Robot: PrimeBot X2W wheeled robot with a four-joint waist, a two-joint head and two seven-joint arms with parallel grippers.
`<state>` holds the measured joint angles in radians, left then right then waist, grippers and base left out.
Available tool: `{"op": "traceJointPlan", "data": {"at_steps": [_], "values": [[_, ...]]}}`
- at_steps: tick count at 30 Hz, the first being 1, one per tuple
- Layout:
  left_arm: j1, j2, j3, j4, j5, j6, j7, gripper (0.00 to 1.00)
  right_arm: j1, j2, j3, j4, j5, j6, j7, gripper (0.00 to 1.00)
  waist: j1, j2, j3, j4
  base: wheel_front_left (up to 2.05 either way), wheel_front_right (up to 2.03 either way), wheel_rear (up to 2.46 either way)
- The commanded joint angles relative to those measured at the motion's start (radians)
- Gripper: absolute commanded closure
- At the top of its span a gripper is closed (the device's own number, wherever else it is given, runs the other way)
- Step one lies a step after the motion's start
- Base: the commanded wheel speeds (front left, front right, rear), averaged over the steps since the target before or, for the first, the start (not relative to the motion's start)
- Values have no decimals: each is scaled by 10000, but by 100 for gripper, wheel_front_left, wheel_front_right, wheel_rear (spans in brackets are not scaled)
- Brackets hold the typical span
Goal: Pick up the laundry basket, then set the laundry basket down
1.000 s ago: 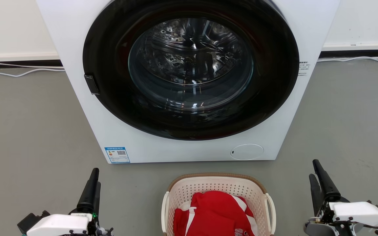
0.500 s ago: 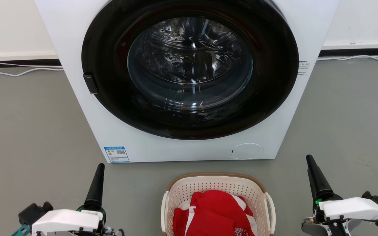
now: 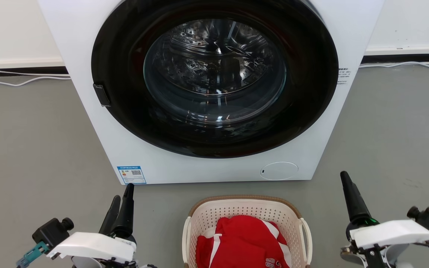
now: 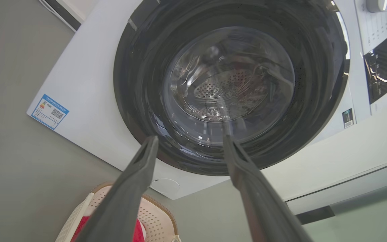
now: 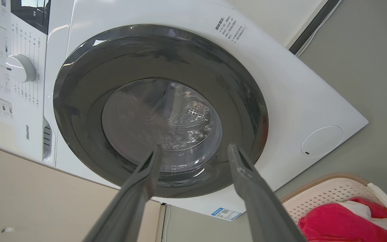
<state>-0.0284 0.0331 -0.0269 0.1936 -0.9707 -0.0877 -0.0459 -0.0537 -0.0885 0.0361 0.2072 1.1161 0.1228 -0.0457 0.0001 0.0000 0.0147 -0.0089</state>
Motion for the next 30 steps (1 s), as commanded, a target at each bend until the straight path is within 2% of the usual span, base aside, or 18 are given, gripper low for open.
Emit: {"op": "traceJointPlan", "data": {"at_steps": [1,14,30], "values": [[-450,72,67,-349,317,70,-129,0,-563,-130,142,-352,-341,36,-146,0,-1,0,-1,-3,0,0,0],[-484,91,-128,-440,1949,540,-511,0,-618,-150,374,-440,-2168,44,-525,0,-1,0,14,-34,0,0,0],[-510,115,-369,-776,3922,787,-1009,0,-675,-67,427,-560,-4380,55,-1019,0,-1,0,44,-76,0,0,0]]}}
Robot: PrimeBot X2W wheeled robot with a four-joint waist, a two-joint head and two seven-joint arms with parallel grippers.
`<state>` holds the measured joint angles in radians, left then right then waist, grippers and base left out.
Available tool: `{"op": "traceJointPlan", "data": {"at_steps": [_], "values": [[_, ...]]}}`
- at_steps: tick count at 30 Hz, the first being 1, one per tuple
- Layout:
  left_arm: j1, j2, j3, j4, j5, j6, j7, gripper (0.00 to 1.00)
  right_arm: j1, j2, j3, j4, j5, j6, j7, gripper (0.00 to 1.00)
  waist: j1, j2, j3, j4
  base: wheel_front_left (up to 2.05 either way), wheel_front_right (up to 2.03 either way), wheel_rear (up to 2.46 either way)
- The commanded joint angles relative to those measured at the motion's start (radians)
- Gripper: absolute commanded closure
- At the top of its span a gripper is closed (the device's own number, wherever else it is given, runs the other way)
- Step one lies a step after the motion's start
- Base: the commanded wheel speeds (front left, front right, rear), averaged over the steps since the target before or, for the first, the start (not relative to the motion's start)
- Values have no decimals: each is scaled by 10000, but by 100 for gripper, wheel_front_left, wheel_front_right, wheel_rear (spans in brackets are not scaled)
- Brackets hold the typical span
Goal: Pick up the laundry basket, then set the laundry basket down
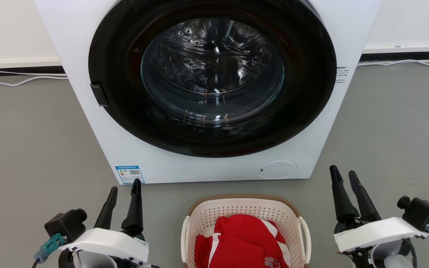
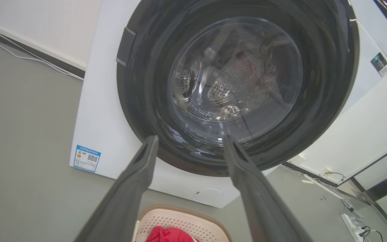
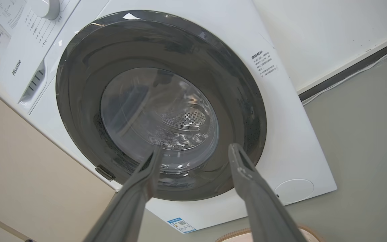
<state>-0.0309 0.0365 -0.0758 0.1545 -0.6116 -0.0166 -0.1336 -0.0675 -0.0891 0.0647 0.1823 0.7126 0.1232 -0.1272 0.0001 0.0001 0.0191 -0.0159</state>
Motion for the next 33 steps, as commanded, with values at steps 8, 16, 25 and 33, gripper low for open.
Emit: {"op": "traceJointPlan", "data": {"at_steps": [8,16,25,33], "values": [[-491,91,-5,-543,1149,172,-338,0,-577,-20,91,-315,-1251,55,-408,0,0,-1,-4,-43,0,0,0],[-482,102,-132,-719,2054,300,-572,0,-592,31,96,-345,-2308,60,-641,0,0,-1,-19,-77,0,0,0],[-496,115,-257,-888,3012,432,-836,0,-635,56,127,-390,-3442,66,-903,0,0,-1,2,-88,0,0,0],[-514,126,-348,-1036,3891,540,-1070,0,-675,59,236,-343,-4391,71,-1135,0,0,-1,25,-110,0,0,0]]}}
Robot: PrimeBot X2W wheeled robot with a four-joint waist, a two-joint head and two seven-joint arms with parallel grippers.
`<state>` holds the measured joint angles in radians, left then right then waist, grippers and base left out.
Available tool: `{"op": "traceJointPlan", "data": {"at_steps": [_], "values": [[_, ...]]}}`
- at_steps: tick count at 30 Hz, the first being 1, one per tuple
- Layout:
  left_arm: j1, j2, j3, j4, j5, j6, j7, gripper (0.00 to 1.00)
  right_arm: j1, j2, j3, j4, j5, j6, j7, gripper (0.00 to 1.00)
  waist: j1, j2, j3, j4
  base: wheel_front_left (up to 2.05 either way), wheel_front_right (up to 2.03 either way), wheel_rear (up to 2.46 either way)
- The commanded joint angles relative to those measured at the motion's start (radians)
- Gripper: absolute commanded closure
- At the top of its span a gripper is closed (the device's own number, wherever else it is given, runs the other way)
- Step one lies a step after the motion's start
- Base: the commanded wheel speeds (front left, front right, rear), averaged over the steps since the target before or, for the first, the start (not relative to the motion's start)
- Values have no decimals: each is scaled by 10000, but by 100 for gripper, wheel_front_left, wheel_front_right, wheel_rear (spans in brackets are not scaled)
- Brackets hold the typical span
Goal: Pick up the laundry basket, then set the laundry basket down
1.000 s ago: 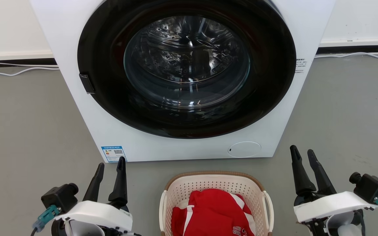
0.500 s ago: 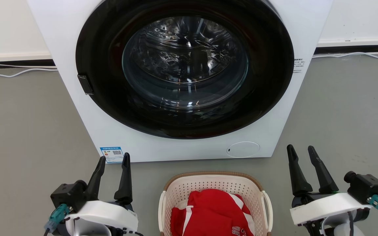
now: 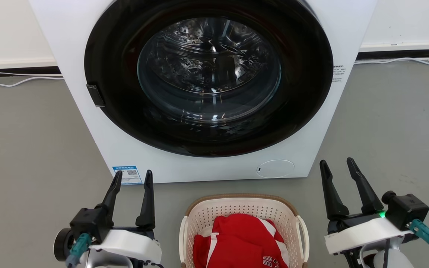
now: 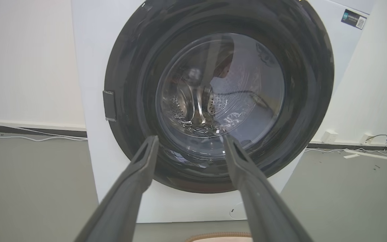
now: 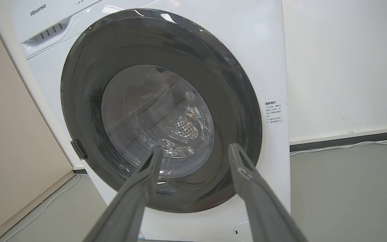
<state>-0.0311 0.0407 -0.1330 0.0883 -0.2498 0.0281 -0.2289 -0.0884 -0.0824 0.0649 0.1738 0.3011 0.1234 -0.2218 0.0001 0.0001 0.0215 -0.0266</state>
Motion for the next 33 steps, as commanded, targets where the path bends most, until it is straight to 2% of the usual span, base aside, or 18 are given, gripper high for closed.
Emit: {"op": "traceJointPlan", "data": {"at_steps": [1,8,33], "values": [[-516,86,209,-395,391,103,-147,0,-470,-7,245,-251,-398,69,-219,0,0,-1,8,-8,0,0,0],[-542,95,133,-497,1096,177,-329,0,-541,-7,318,-182,-1111,73,-400,0,-1,-1,27,-46,0,0,0],[-540,95,158,-426,893,202,-329,0,-528,18,249,-80,-1132,73,-400,0,-1,-1,57,-50,0,0,0]]}}
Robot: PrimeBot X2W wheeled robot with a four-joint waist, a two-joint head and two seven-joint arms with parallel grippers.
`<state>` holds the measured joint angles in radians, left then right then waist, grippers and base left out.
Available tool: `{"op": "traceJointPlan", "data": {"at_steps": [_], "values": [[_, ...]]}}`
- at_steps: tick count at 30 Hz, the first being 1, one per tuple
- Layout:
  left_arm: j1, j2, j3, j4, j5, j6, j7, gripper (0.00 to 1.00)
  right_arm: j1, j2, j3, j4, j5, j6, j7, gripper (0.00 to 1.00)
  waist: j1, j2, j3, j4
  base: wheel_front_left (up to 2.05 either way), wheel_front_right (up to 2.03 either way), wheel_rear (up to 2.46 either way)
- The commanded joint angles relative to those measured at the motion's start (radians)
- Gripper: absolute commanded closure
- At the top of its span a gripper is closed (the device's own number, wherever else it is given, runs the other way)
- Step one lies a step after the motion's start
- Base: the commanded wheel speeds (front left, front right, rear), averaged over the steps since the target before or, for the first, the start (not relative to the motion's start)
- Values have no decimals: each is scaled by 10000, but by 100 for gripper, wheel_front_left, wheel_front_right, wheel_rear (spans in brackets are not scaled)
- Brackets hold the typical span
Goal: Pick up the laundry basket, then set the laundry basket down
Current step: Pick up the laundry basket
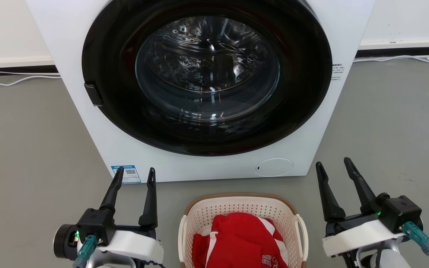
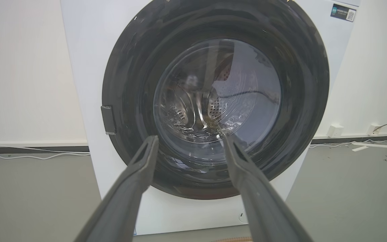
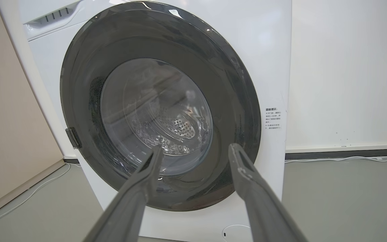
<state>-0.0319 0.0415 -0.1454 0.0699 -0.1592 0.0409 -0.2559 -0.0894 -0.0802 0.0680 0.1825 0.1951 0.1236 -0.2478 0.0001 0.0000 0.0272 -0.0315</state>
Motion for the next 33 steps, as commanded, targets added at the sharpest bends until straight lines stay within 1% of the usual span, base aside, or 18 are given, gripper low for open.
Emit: {"op": "traceJointPlan", "data": {"at_steps": [1,9,15,23,33], "values": [[-530,87,277,-241,-23,76,-59,0,-522,-6,220,-159,-67,71,-139,0,-1,0,4,-5,0,0,0],[-560,87,253,-207,-111,88,-59,0,-540,-39,218,-143,-20,71,-139,0,-1,0,118,-55,0,0,0],[-690,87,170,-105,-252,121,-59,0,-619,-138,246,-172,88,71,-139,0,-1,0,437,-93,0,0,0],[-920,87,42,164,-546,198,-59,0,-754,-290,313,-274,268,71,-139,0,-1,0,1083,-226,0,0,0],[-1504,87,51,1099,-762,60,-59,0,-1041,-443,348,-482,478,71,-139,0,-1,0,2137,-468,0,0,0]]}}
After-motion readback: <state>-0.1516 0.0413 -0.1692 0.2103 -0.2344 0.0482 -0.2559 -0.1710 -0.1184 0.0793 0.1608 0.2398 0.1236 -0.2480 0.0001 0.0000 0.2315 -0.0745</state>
